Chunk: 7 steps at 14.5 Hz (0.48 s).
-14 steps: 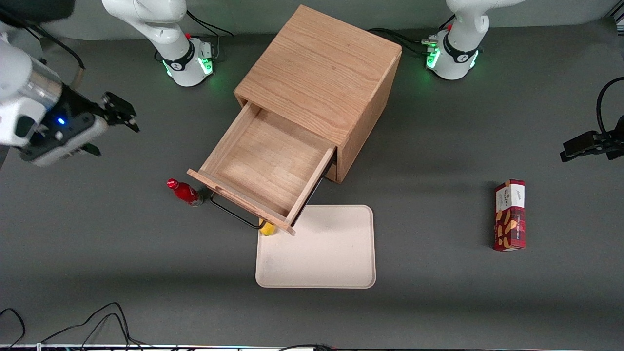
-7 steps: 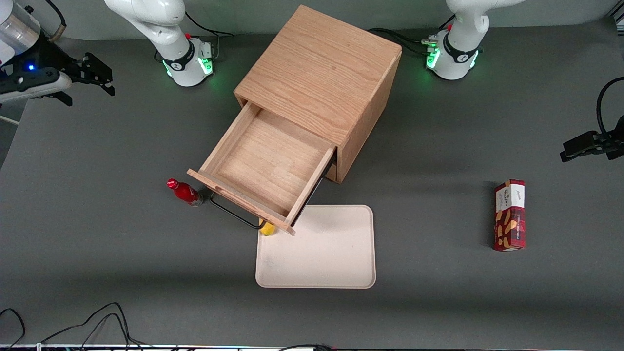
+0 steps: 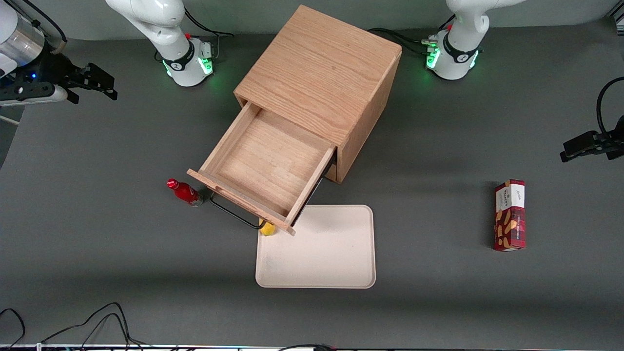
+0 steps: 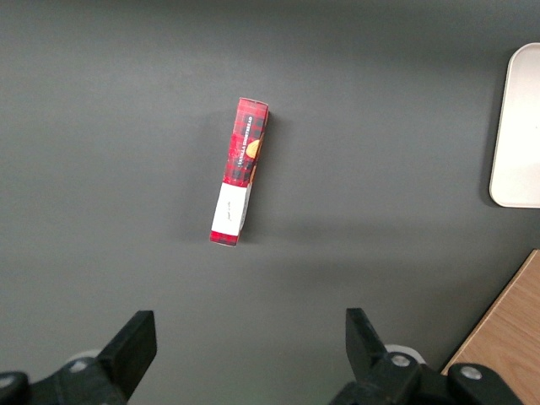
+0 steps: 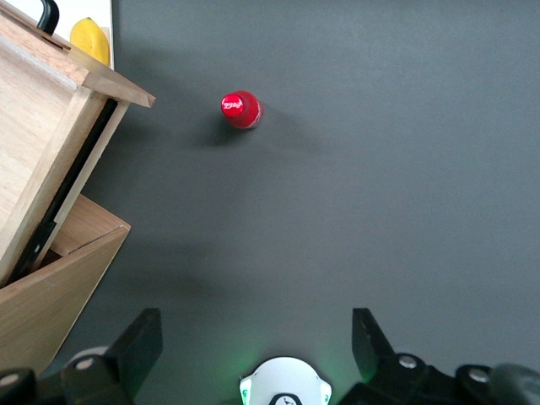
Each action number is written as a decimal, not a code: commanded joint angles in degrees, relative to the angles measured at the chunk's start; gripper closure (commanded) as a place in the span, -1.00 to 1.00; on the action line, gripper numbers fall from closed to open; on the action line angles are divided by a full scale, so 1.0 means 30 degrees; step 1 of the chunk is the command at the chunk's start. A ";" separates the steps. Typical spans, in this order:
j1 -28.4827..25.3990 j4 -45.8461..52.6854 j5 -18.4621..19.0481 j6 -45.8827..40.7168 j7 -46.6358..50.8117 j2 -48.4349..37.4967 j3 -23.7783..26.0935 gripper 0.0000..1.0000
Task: Open upper drawer
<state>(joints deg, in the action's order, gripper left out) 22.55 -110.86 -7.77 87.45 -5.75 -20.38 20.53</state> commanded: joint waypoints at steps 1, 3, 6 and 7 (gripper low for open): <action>0.0101 0.0889 -0.0076 -0.0321 0.0070 0.0755 0.0247 -1.00; 0.0158 0.0977 0.0099 -0.0320 -0.0018 0.0844 0.0452 -1.00; -0.1530 0.1036 0.0334 -0.0350 -0.0196 0.1661 -0.0274 -1.00; -0.2933 0.1268 0.0712 -0.0350 -0.0078 0.2216 -0.1817 -1.00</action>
<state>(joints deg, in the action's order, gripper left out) 20.22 -109.76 -7.45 87.42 -5.98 -17.69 20.65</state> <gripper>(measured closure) 0.000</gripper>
